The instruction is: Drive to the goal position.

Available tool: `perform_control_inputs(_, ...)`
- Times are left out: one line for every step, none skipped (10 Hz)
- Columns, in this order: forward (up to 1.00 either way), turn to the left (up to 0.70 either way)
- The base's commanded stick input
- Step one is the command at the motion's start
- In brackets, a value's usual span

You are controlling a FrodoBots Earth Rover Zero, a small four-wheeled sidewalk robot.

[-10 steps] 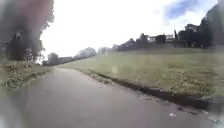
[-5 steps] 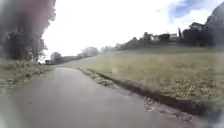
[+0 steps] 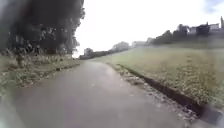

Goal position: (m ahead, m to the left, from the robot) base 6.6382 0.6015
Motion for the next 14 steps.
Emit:
perform_control_inputs(0.0, 1.0)
perform_control_inputs(0.0, 1.0)
perform_control_inputs(0.0, 1.0)
perform_control_inputs(0.01, 0.77)
perform_control_inputs(0.03, 0.34)
perform_control_inputs(1.0, 0.0)
perform_control_inputs(1.0, 0.0)
perform_control_inputs(1.0, 0.0)
perform_control_inputs(1.0, 0.0)
perform_control_inputs(1.0, 0.0)
perform_control_inputs(1.0, -0.01)
perform_control_inputs(1.0, -0.03)
perform_control_inputs(0.97, -0.23)
perform_control_inputs(0.97, -0.22)
